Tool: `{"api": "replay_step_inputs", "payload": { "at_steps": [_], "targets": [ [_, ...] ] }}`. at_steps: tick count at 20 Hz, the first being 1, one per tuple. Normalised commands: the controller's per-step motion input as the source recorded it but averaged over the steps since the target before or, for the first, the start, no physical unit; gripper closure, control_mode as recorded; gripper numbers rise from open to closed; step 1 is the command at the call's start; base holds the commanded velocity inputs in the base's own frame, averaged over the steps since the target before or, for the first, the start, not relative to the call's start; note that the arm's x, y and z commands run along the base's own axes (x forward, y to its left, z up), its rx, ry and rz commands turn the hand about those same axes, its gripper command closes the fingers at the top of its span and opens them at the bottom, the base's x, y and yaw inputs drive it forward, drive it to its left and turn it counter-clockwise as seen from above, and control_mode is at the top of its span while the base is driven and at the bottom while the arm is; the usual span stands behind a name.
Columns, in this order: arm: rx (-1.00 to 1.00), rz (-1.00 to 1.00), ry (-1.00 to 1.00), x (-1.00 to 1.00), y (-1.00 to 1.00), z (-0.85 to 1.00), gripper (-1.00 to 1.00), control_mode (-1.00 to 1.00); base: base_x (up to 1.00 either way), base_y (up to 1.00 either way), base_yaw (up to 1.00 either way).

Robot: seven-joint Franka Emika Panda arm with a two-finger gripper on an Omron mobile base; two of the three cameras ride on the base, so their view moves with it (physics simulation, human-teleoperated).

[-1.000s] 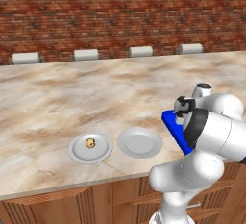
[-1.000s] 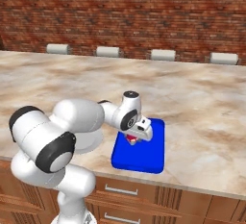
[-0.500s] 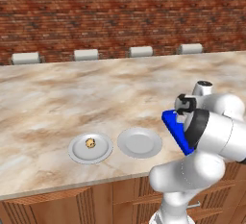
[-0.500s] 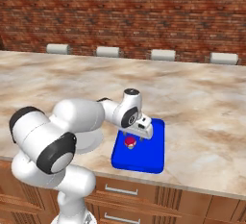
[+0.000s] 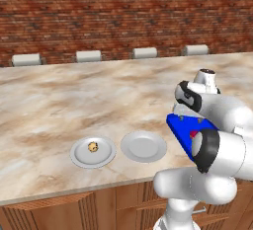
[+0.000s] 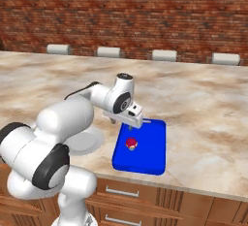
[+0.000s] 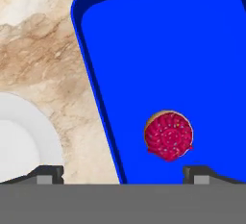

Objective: Move the dessert items from the plates to the tray.

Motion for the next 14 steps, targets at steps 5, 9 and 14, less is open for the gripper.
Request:
{"api": "replay_step_inputs", "payload": {
  "at_steps": [5, 9, 14],
  "targets": [
    [0.02, 0.00, 0.00, 0.00, 1.00, 0.06, -1.00, -1.00, 0.00, 0.00, 0.00],
    [0.00, 0.00, 0.00, 0.00, 1.00, 0.00, -1.00, -1.00, 0.00, 0.00, 0.00],
    [0.00, 0.00, 0.00, 0.00, 1.00, 0.00, -1.00, -1.00, 0.00, 0.00, 0.00]
  ]
}}
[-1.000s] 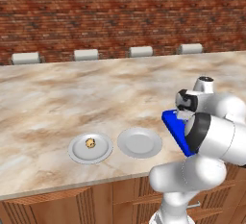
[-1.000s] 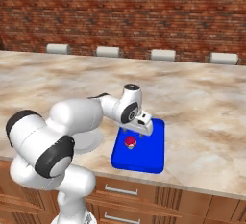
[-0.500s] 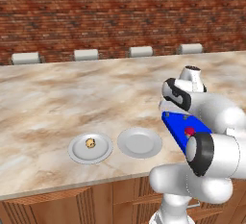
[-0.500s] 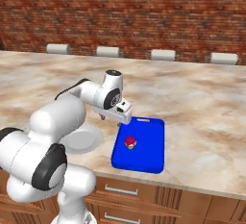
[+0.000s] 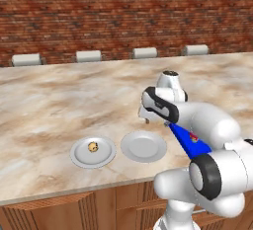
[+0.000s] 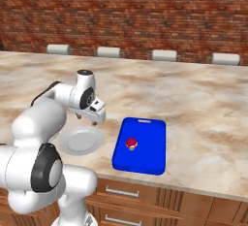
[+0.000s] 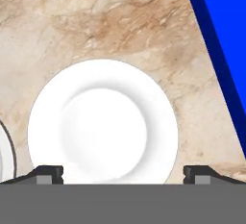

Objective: Move the dessert items from the plates to the tray.

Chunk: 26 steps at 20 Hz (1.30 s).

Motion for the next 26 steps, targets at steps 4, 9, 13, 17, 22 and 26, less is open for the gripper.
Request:
{"api": "replay_step_inputs", "payload": {
  "at_steps": [4, 9, 13, 17, 22, 26],
  "targets": [
    [0.00, 0.00, 0.00, 0.00, 1.00, 0.00, -1.00, -1.00, 0.00, 0.00, 0.00],
    [0.00, 0.00, 0.00, 0.00, 1.00, -0.04, -1.00, -1.00, 0.00, 0.00, 0.00],
    [0.00, 0.00, -0.01, 0.00, 1.00, -0.14, -1.00, -1.00, 0.00, 0.00, 0.00],
    [0.00, 0.00, 0.00, 0.00, 1.00, -0.18, -1.00, -1.00, 0.00, 0.00, 0.00],
    [0.00, 0.00, -0.01, 0.15, 1.00, -0.37, -1.00, -1.00, 0.00, 0.00, 0.00],
    [-0.01, 0.00, 0.00, 0.36, 0.55, -0.34, -1.00, -1.00, 0.00, 0.00, 0.00]
  ]
}}
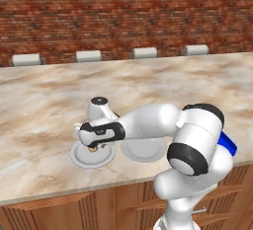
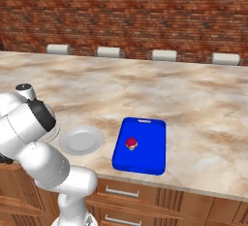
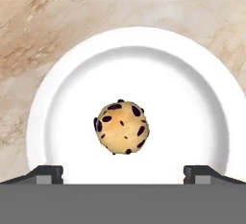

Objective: Move the dessert items from the plates to the tray.

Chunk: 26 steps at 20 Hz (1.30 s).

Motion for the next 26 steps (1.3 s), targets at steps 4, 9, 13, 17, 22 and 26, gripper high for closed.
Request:
{"api": "replay_step_inputs", "payload": {
  "at_steps": [4, 9, 13, 17, 22, 26],
  "targets": [
    [0.00, 0.00, 0.00, 0.21, 0.01, -0.02, -1.00, -1.00, 0.00, 0.00, 0.00],
    [0.00, 0.01, 0.00, 0.46, 0.00, -0.02, -1.00, -1.00, 0.00, 0.00, 0.00],
    [0.00, 0.03, 0.03, 0.06, 0.00, 0.00, -1.00, -1.00, 0.00, 0.00, 0.00],
    [-0.05, 0.02, 0.04, -0.21, 0.01, -0.20, -1.00, -1.00, 0.00, 0.00, 0.00],
    [-0.04, 0.03, 0.03, -0.24, 0.00, -0.21, -1.00, -1.00, 0.00, 0.00, 0.00],
    [0.00, 0.00, 0.00, 0.00, 0.00, -0.04, -1.00, -1.00, 0.00, 0.00, 0.00]
  ]
}}
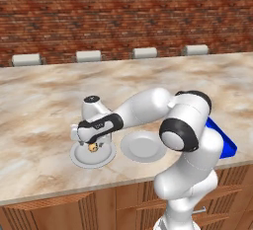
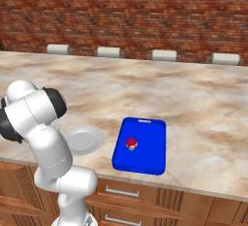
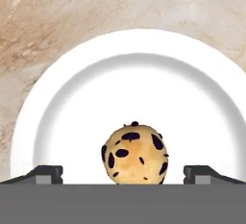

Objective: Move the dessert items from the plates to the tray.

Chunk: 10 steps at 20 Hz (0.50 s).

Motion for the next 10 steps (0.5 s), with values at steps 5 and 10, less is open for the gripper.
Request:
{"api": "replay_step_inputs", "payload": {
  "at_steps": [5, 10],
  "targets": [
    [0.00, 0.00, 0.00, 0.00, -0.09, -0.11, -1.00, -1.00, 0.00, 0.00, 0.00],
    [-0.01, 0.00, 0.00, 0.00, -0.02, -0.21, -1.00, -1.00, 0.00, 0.00, 0.00]
  ]
}}
